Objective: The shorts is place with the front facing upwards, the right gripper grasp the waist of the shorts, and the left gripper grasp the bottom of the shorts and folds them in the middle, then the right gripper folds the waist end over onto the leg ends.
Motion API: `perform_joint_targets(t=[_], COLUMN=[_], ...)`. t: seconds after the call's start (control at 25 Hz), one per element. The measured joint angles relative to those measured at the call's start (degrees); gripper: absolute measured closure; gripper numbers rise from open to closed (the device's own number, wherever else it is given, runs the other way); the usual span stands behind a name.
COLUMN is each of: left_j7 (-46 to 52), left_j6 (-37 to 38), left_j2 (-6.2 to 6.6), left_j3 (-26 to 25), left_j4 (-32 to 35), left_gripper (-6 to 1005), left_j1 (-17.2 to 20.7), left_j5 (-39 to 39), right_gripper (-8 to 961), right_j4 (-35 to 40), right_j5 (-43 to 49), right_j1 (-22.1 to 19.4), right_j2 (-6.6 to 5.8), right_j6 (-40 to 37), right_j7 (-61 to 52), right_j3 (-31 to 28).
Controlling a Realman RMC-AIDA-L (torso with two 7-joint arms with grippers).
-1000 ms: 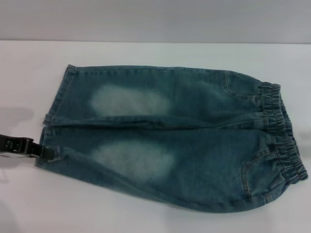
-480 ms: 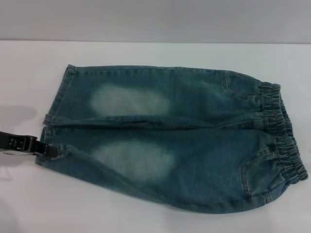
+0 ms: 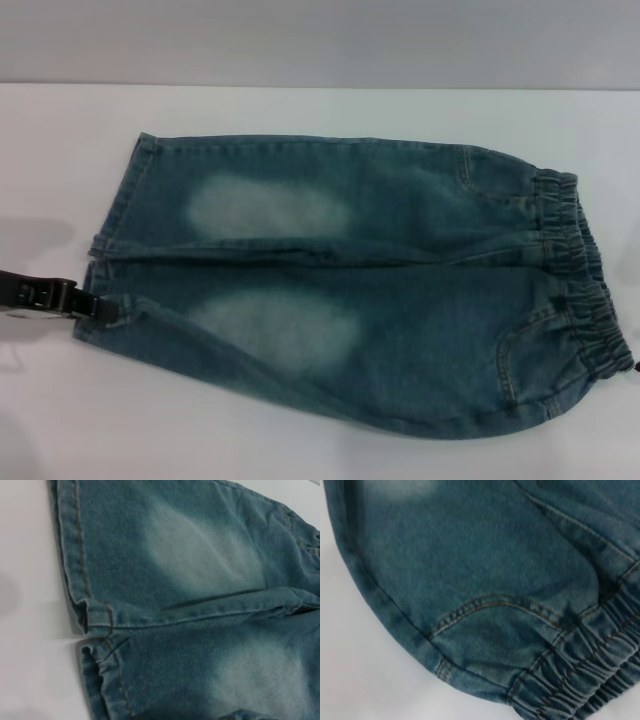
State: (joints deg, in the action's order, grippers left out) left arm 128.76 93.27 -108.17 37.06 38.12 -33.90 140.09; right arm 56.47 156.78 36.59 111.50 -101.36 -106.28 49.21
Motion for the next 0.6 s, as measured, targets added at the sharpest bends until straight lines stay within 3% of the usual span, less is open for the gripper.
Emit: perform_joint_targets(t=[0.6], left_j7=[-0.1], left_j6=[-1.0], left_j2=[-0.03], left_j3=[0.3], left_j4=[-0.1], left_gripper=[967], left_j1=[0.3], left_j5=[0.0], right_gripper=[395], right_j4=[-3.5], right_j5=[1.1], right_j1=[0.9], right_j2=[0.69], right_j6=[1.9], right_j7=[0.1], right_j3=[0.8])
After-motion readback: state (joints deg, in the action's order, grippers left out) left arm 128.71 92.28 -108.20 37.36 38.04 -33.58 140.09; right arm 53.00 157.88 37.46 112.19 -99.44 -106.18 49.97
